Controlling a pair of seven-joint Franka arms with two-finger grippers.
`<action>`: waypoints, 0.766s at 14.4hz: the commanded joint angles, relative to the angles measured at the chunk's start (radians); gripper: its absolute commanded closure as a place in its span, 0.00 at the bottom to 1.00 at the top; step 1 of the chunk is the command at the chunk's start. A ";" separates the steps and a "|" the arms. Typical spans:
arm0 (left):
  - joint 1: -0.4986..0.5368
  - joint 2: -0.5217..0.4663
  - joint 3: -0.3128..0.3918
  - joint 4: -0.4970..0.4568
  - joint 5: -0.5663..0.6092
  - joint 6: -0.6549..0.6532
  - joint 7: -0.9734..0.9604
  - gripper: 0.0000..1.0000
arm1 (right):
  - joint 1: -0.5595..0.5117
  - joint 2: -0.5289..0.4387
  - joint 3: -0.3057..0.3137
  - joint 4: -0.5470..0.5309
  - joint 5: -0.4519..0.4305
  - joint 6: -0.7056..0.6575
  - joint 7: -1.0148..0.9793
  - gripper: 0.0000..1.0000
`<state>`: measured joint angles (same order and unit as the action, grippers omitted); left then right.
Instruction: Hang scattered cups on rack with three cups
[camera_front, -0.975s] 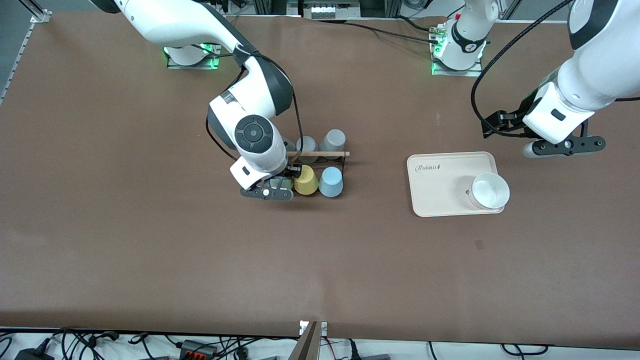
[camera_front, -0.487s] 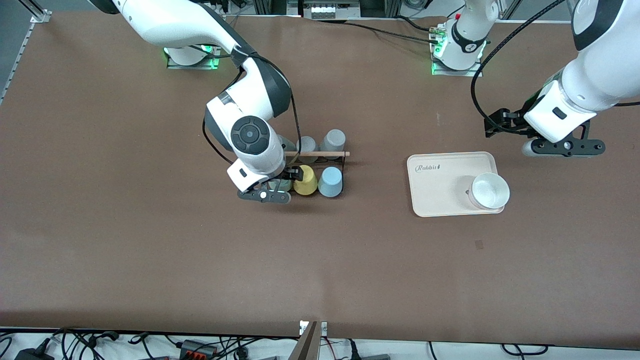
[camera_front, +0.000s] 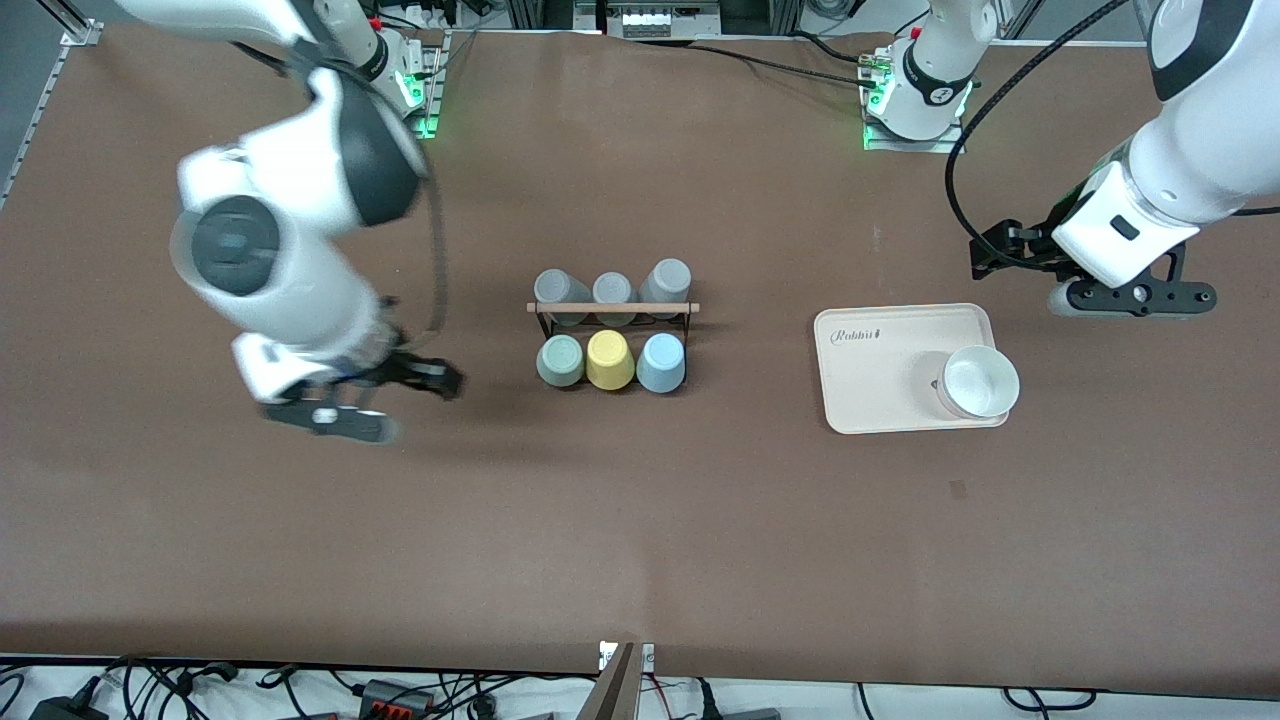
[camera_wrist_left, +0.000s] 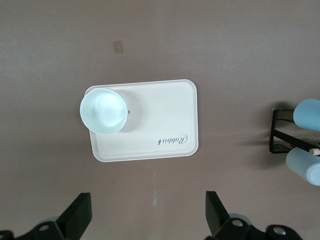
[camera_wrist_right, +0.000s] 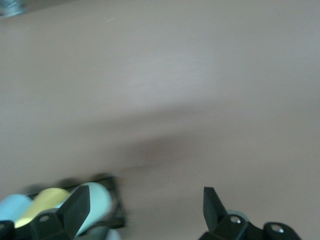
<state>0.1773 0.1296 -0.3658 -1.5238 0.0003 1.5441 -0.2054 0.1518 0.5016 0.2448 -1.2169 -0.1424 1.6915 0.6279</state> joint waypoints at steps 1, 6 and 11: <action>-0.201 0.038 0.271 0.088 -0.020 -0.052 0.020 0.00 | -0.089 -0.081 0.017 -0.032 -0.002 -0.071 -0.106 0.00; -0.211 -0.024 0.258 0.048 -0.019 -0.082 0.020 0.00 | -0.230 -0.217 0.019 -0.140 0.030 -0.113 -0.313 0.00; -0.202 -0.070 0.251 -0.019 -0.013 -0.024 0.027 0.00 | -0.279 -0.385 0.018 -0.338 0.099 -0.015 -0.425 0.00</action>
<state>-0.0305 0.0989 -0.1195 -1.4964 -0.0010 1.4899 -0.2031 -0.1053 0.2270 0.2477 -1.4107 -0.0656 1.6066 0.2499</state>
